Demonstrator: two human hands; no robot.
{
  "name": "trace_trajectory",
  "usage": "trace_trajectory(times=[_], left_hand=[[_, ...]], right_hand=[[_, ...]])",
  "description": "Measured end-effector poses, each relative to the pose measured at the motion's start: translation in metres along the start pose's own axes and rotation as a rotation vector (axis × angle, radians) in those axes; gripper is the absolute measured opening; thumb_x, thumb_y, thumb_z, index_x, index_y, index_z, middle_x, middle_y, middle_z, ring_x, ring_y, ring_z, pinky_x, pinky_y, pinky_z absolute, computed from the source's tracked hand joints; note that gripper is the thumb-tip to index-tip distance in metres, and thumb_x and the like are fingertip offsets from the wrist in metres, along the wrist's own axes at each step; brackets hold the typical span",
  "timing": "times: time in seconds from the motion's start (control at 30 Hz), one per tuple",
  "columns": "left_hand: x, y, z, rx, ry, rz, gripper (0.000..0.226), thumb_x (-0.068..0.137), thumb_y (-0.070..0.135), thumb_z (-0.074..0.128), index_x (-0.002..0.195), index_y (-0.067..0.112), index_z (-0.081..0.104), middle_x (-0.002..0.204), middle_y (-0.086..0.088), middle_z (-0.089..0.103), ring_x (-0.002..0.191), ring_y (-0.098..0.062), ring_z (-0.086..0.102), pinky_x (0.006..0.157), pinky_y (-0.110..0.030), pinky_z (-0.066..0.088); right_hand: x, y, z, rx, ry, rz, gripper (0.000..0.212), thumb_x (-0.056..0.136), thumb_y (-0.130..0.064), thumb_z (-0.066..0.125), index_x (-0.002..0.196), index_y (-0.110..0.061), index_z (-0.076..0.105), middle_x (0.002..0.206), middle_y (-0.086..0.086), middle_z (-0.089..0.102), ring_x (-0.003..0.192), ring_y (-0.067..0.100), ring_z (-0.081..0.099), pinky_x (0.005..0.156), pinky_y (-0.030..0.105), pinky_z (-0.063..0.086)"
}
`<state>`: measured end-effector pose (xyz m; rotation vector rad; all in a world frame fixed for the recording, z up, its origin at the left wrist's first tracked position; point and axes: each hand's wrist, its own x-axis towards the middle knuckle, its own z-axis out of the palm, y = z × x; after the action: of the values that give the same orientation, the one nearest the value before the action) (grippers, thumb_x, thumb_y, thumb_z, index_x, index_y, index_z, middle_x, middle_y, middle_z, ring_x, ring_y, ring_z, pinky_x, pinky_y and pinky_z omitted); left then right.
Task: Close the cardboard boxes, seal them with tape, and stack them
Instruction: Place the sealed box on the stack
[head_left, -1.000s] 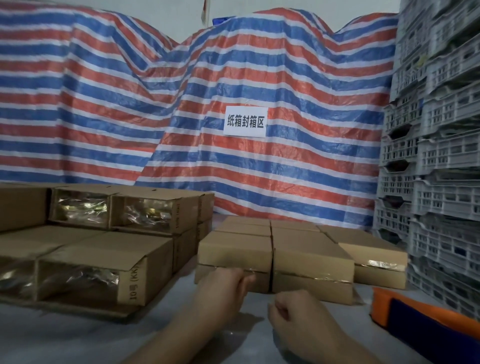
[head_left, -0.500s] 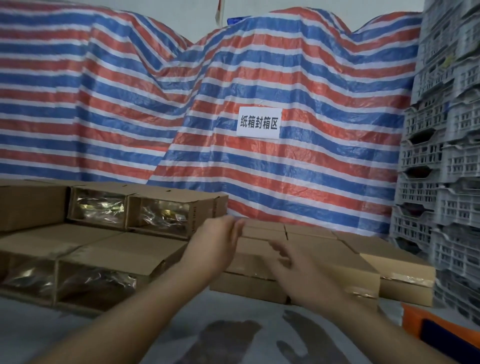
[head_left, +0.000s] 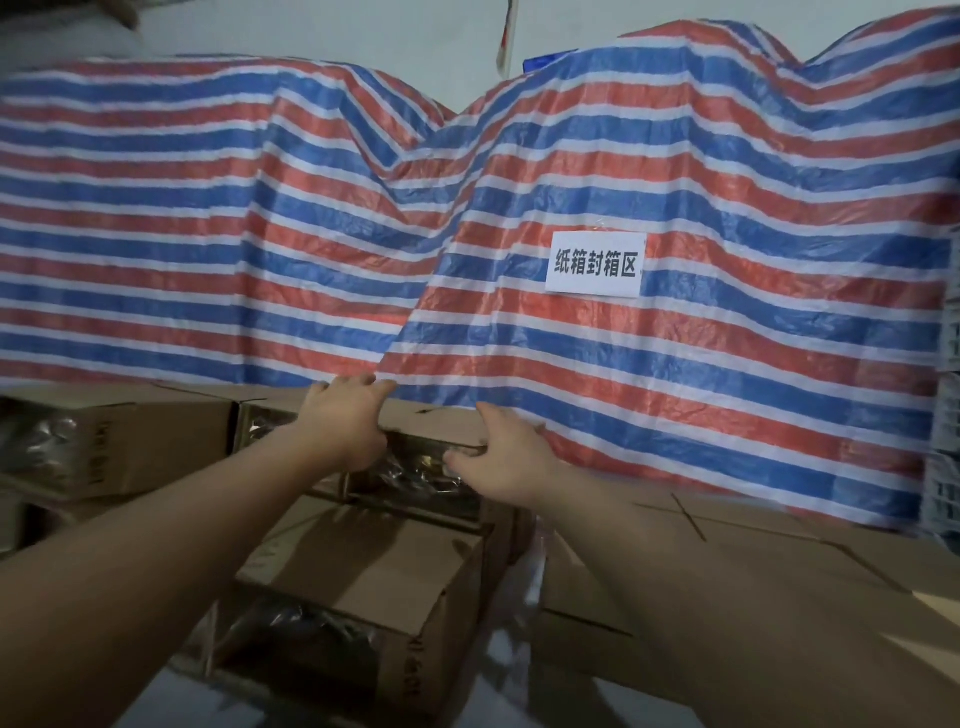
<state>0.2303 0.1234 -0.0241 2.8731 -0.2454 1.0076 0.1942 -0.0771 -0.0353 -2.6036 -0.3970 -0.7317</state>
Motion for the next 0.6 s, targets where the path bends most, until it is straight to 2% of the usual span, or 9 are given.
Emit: trace_trajectory(times=[0.07, 0.1, 0.2, 0.3, 0.4, 0.5, 0.53, 0.6], left_hand=[[0.007, -0.011, 0.014, 0.018, -0.034, 0.013, 0.076, 0.086, 0.03, 0.066, 0.151, 0.03, 0.027, 0.158, -0.001, 0.03, 0.144, -0.023, 0.028, 0.118, -0.047, 0.021], [0.011, -0.014, 0.02, 0.032, -0.057, 0.026, 0.077, 0.086, 0.032, 0.066, 0.152, 0.03, 0.026, 0.159, -0.001, 0.028, 0.145, -0.023, 0.026, 0.118, -0.048, 0.018], [0.016, -0.019, 0.039, 0.058, -0.083, 0.07, 0.078, 0.087, 0.035, 0.065, 0.153, 0.029, 0.023, 0.159, 0.0, 0.027, 0.147, -0.022, 0.022, 0.12, -0.047, 0.013], [0.018, -0.019, 0.05, 0.063, -0.074, 0.099, 0.066, 0.092, 0.034, 0.06, 0.15, 0.03, 0.029, 0.154, 0.0, 0.037, 0.143, -0.022, 0.029, 0.119, -0.047, 0.016], [0.017, -0.017, 0.054, 0.056, -0.03, 0.1, 0.055, 0.096, 0.033, 0.053, 0.147, 0.03, 0.035, 0.146, 0.001, 0.048, 0.137, -0.02, 0.038, 0.117, -0.045, 0.021], [0.014, -0.014, 0.049, 0.099, 0.05, 0.109, 0.046, 0.094, 0.027, 0.057, 0.139, 0.03, 0.046, 0.137, 0.002, 0.056, 0.131, -0.019, 0.045, 0.112, -0.039, 0.029], [0.012, -0.013, 0.045, 0.082, 0.083, 0.104, 0.04, 0.093, 0.025, 0.057, 0.132, 0.03, 0.052, 0.13, 0.003, 0.06, 0.126, -0.019, 0.05, 0.108, -0.037, 0.034], [0.01, -0.009, 0.031, -0.019, 0.138, 0.087, 0.02, 0.095, 0.023, 0.052, 0.113, 0.029, 0.059, 0.111, 0.003, 0.066, 0.103, -0.018, 0.06, 0.09, -0.033, 0.046]], right_hand=[[0.01, 0.001, 0.009, -0.045, 0.024, -0.013, 0.036, 0.084, -0.046, 0.065, 0.115, -0.033, 0.049, 0.107, -0.009, 0.051, 0.099, 0.017, 0.052, 0.081, 0.031, 0.048], [0.013, 0.002, 0.013, -0.045, 0.02, -0.013, 0.034, 0.085, -0.042, 0.065, 0.115, -0.035, 0.05, 0.107, -0.01, 0.052, 0.097, 0.016, 0.05, 0.081, 0.029, 0.047], [0.018, 0.004, 0.022, -0.111, 0.009, 0.019, 0.049, 0.09, -0.034, 0.06, 0.136, -0.025, 0.049, 0.129, -0.001, 0.052, 0.106, 0.018, 0.048, 0.098, 0.037, 0.046], [0.018, 0.005, 0.025, -0.143, -0.003, 0.033, 0.047, 0.095, -0.026, 0.055, 0.141, -0.018, 0.05, 0.138, 0.004, 0.051, 0.121, 0.024, 0.051, 0.106, 0.04, 0.044], [0.013, 0.005, 0.025, -0.178, 0.005, 0.004, 0.037, 0.097, -0.013, 0.051, 0.134, -0.016, 0.056, 0.132, 0.007, 0.057, 0.117, 0.025, 0.055, 0.102, 0.035, 0.047], [0.008, 0.004, 0.021, -0.254, 0.028, -0.025, 0.034, 0.093, -0.001, 0.052, 0.122, -0.017, 0.061, 0.119, 0.007, 0.063, 0.109, 0.026, 0.06, 0.096, 0.037, 0.052], [0.007, 0.004, 0.017, -0.234, 0.049, -0.026, 0.033, 0.093, -0.001, 0.053, 0.119, -0.019, 0.062, 0.113, 0.005, 0.064, 0.104, 0.024, 0.062, 0.092, 0.035, 0.053], [0.004, 0.001, 0.003, -0.175, 0.081, -0.014, 0.034, 0.093, -0.001, 0.051, 0.119, -0.02, 0.064, 0.108, 0.004, 0.065, 0.098, 0.023, 0.063, 0.084, 0.031, 0.052]])
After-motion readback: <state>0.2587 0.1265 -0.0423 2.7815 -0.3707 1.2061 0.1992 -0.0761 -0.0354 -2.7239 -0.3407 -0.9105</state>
